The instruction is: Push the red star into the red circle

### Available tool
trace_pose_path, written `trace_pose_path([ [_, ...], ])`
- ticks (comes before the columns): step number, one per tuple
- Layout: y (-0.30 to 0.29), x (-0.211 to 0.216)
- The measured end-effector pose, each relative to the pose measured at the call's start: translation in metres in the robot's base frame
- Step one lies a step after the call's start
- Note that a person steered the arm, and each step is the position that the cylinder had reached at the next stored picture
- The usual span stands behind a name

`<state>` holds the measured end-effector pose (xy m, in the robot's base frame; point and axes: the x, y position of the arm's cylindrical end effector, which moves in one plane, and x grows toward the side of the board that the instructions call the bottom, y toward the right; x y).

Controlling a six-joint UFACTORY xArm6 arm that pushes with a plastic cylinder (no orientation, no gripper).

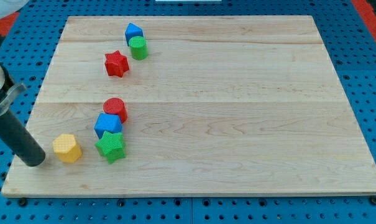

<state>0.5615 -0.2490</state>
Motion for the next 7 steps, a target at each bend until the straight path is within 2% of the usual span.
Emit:
trace_pose_path([
  [3, 0.039, 0.0],
  [4, 0.035, 0.0],
  [5, 0.017, 0.022],
  [6, 0.055, 0.029],
  [7, 0.125, 0.03],
])
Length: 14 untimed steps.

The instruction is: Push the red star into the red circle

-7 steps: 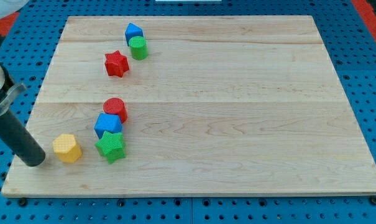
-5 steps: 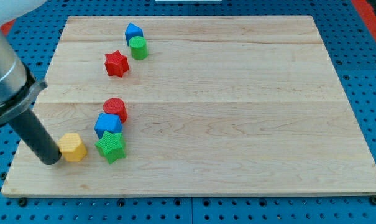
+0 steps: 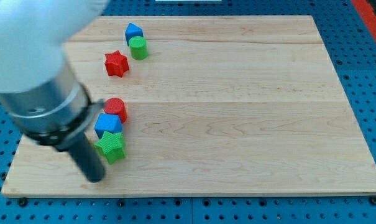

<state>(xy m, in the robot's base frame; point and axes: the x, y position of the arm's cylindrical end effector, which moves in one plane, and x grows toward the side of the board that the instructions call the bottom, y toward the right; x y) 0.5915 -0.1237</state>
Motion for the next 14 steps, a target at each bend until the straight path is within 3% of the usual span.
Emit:
trace_pose_path([
  [1, 0.055, -0.015],
  [3, 0.126, -0.124],
  [6, 0.003, -0.266],
  [12, -0.074, -0.228],
  [14, -0.074, -0.183],
])
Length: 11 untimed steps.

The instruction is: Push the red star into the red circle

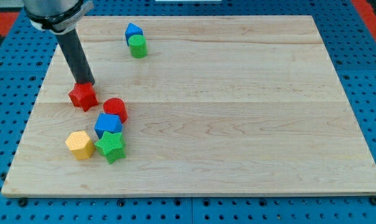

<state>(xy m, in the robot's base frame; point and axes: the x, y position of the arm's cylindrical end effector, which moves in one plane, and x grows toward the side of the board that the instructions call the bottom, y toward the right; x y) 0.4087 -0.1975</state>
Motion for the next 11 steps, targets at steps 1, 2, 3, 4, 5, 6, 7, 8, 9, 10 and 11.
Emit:
trace_pose_path([
  [1, 0.004, 0.012],
  [2, 0.006, 0.017],
  [3, -0.01, -0.013],
  [4, -0.052, -0.024],
  [5, -0.067, 0.001],
  [6, -0.049, 0.022],
  [7, -0.016, 0.039],
  [8, -0.002, 0.04],
  [9, 0.0, 0.04],
  [10, -0.009, 0.042],
  [11, -0.014, 0.042],
])
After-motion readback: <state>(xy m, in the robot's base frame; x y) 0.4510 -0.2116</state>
